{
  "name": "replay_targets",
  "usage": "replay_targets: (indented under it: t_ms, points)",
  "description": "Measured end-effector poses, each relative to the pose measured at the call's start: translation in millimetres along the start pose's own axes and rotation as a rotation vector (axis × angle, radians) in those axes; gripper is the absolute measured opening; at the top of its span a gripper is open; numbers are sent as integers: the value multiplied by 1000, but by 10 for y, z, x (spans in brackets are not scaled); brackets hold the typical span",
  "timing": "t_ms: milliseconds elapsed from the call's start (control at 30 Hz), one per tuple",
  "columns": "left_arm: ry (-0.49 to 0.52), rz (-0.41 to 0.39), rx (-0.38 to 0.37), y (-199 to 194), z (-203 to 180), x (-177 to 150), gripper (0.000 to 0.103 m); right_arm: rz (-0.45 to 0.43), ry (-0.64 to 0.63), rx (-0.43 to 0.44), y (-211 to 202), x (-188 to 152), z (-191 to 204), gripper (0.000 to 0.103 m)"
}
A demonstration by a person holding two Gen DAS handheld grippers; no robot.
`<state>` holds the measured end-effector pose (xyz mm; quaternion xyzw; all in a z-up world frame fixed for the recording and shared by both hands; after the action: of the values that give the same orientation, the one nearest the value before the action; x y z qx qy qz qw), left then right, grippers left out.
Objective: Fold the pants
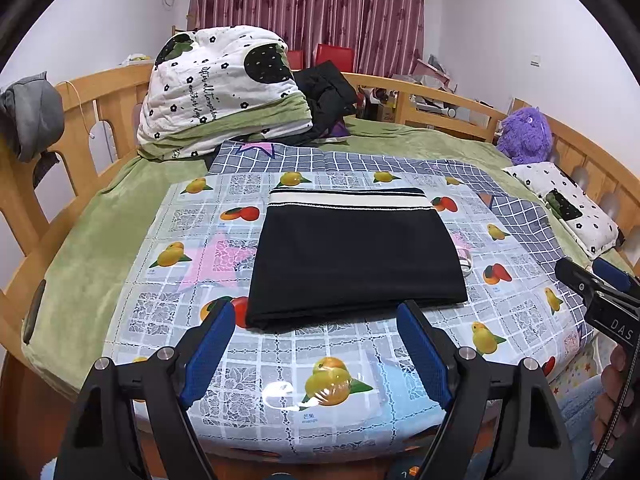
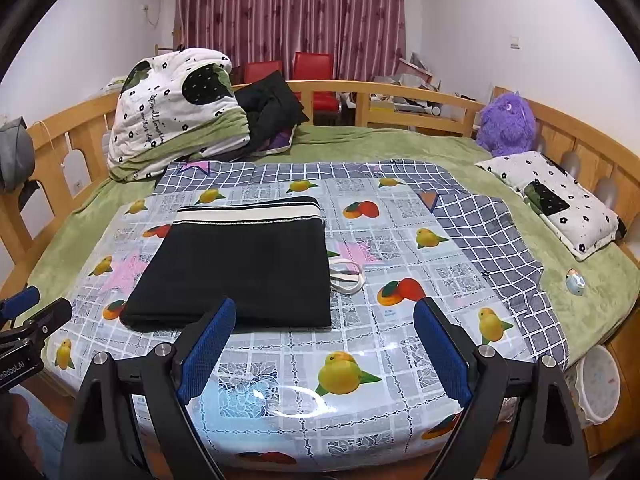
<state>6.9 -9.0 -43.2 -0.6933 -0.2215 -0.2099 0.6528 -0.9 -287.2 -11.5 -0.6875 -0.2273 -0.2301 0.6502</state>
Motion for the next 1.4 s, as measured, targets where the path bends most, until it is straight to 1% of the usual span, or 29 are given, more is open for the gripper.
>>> replay_targets:
  t_ms: [1400]
  points:
    - [-1, 2, -26, -3, -92, -10, 82, 3, 0, -17, 1, -16, -56, 90]
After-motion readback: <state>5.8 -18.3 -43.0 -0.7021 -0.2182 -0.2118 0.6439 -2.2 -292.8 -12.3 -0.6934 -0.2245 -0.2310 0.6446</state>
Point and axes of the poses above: each gripper's, at about its wrist camera, not at the fingertips, and y roughly the way its jaws point, z to its left, x to its top, the point moved 9 cm from there along y, roughly the way its jaws point, and after that the axes turned 14 degrees about z, right-handed, at the moved point
